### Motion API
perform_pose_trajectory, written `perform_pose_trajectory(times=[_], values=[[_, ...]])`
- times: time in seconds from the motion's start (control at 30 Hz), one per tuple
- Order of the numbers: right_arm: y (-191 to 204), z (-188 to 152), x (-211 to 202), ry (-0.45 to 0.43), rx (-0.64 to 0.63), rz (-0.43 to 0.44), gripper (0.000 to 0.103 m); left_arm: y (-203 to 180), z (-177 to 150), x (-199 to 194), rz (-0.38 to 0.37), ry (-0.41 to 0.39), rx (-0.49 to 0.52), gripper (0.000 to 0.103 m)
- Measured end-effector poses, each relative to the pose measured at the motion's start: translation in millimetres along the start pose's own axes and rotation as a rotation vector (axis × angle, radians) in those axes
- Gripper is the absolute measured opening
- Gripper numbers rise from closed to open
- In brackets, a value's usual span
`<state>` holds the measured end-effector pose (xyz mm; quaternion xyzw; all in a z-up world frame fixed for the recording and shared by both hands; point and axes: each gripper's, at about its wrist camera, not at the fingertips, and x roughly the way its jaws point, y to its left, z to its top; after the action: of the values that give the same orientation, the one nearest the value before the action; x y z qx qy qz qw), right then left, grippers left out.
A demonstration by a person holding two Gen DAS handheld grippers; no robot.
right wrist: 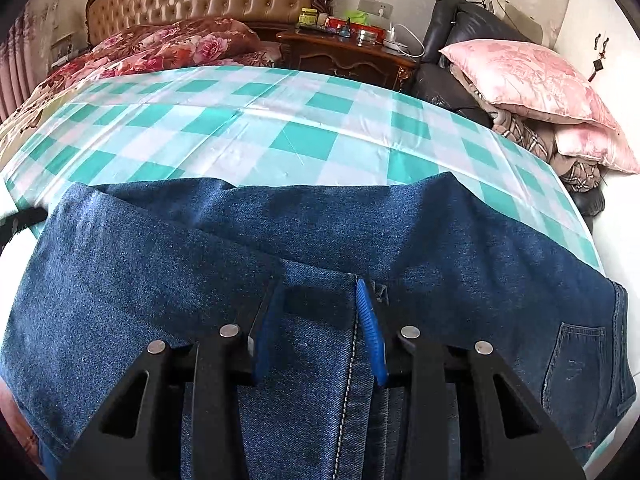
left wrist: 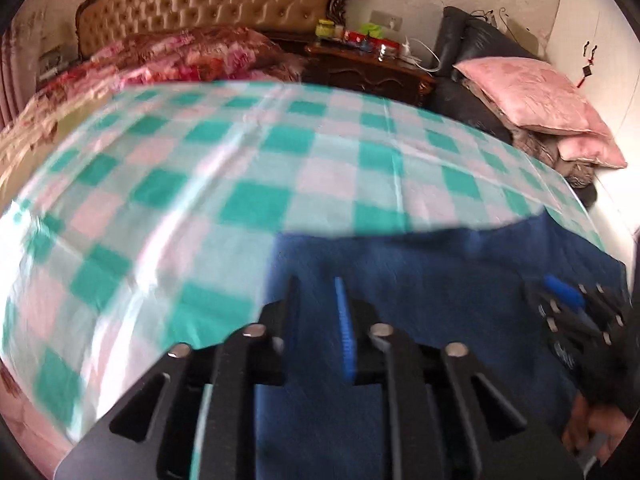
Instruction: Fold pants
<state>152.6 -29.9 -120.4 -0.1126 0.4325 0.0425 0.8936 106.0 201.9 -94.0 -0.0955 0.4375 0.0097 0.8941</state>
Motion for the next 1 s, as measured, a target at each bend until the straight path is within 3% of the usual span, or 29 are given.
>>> perform_pose_trajectory(times=[0.03, 0.17, 0.27, 0.33, 0.47, 0.67, 0.9, 1.0], values=[[-0.2, 0.0, 0.0, 0.0, 0.001, 0.0, 0.036, -2.6, -11.6, 7.2, 0.014, 0.049, -0.006, 0.036], [0.3, 1.1, 0.2, 0.006, 0.005, -0.002, 0.036, -16.4, -26.5, -4.3, 0.08, 0.024, 0.017, 0.036], [-0.7, 1.7, -0.1, 0.01, 0.011, 0.002, 0.037, -38.7, -22.3, -45.4, -0.035, -0.062, 0.001, 0.041], [0.3, 2.3, 0.1, 0.012, 0.011, -0.003, 0.037, -67.4, -17.7, -84.3, -0.102, -0.166, 0.055, 0.061], [1.6, 1.8, -0.1, 0.012, 0.013, -0.01, 0.037, -110.3, -11.7, -130.5, -0.201, -0.274, 0.135, 0.063], [2.7, 0.7, -0.6, 0.007, 0.013, -0.015, 0.037, -137.0, -7.3, -109.0, -0.239, -0.193, 0.153, 0.065], [2.7, 0.5, -0.7, 0.007, 0.015, -0.017, 0.038, -147.4, -4.9, -111.4, -0.254, -0.212, 0.166, 0.065], [1.4, 1.3, -0.5, 0.014, 0.016, -0.009, 0.038, -134.6, -4.4, -115.8, -0.234, -0.221, 0.143, 0.065]])
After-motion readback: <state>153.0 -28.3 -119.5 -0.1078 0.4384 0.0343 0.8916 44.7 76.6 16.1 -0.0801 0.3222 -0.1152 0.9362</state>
